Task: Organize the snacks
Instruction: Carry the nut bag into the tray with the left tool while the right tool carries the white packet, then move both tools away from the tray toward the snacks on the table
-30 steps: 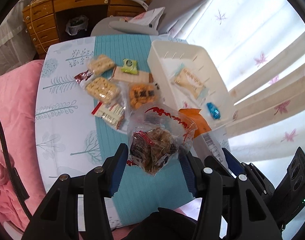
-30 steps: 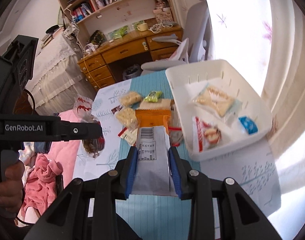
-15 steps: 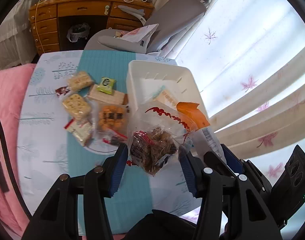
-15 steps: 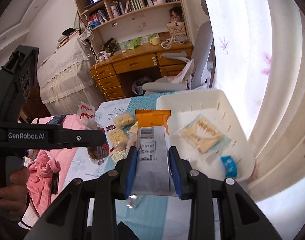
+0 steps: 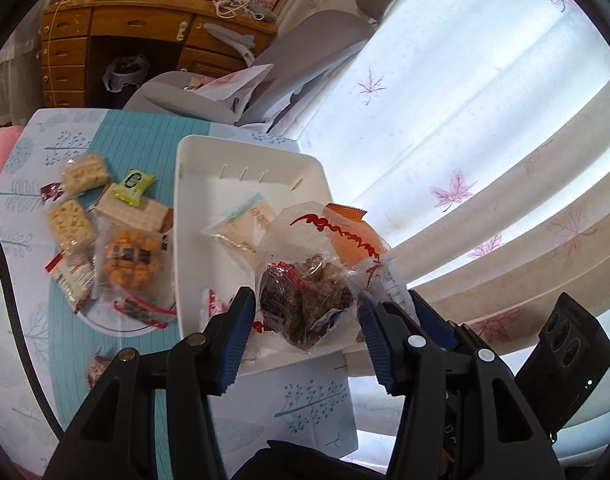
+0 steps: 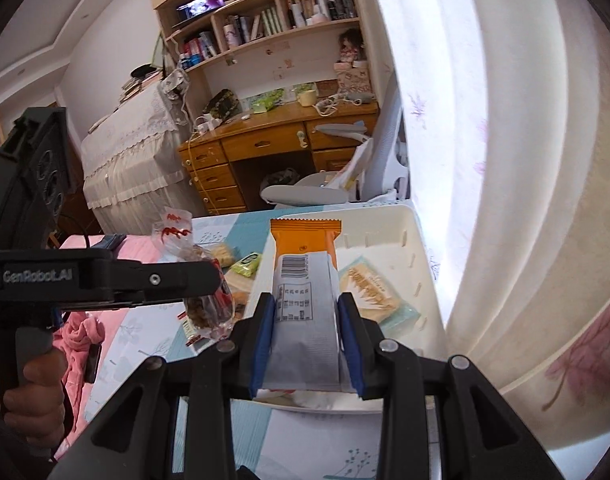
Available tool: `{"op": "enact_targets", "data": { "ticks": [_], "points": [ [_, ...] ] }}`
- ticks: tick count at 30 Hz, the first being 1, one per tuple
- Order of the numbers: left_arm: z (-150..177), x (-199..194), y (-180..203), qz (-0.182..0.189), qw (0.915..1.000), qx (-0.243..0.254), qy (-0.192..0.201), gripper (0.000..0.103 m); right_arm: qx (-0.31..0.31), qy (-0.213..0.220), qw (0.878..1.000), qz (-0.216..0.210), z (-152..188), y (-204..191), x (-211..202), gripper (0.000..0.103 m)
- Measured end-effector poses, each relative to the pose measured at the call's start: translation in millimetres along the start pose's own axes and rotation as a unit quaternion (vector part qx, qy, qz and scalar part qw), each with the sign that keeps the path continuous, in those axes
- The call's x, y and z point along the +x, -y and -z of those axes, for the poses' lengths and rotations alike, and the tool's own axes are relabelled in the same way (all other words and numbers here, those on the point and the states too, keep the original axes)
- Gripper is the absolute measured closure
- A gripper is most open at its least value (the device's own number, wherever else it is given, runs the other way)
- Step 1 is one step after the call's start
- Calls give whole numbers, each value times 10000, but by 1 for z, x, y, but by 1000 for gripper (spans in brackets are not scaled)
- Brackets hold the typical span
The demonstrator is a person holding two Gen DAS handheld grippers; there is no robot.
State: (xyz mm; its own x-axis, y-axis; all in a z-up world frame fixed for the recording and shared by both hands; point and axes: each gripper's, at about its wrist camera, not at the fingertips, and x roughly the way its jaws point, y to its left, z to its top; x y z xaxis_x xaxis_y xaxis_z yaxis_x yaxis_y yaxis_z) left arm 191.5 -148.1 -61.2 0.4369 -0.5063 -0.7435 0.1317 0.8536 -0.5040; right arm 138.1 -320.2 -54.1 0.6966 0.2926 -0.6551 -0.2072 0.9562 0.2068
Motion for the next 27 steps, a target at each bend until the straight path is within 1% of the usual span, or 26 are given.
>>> {"op": "enact_targets", "data": {
  "ticks": [4,7,8,10,12,14,20,27],
  "points": [
    [-4,13,10,-78,9999,58,-51,50,144,-2,9999,73,2,14,1,69],
    [-5,23,16,-247,9994,130,-221,46,289,11,9994,199,4,23,1,66],
    [-5,27,18,-346,9988,171,-299,45,351,-16,9991,229,5,26,3,61],
    [-4,33,20,-472,9979,185,-393,41,457,-115,9986,252,7,30,7,52],
    [-3,36,19,-510,9976,149,-447,29,620,-240,9975,238,10,34,11,50],
    [-2,37,16,-593,9971,112,-469,25,750,-370,9963,222,13,37,14,49],
    [4,31,-2,-728,9959,-94,-534,25,1022,-583,9928,209,17,36,22,48],
    [14,2,-35,-866,9954,-110,-404,25,1472,-822,9856,157,30,23,29,48]
  ]
}}
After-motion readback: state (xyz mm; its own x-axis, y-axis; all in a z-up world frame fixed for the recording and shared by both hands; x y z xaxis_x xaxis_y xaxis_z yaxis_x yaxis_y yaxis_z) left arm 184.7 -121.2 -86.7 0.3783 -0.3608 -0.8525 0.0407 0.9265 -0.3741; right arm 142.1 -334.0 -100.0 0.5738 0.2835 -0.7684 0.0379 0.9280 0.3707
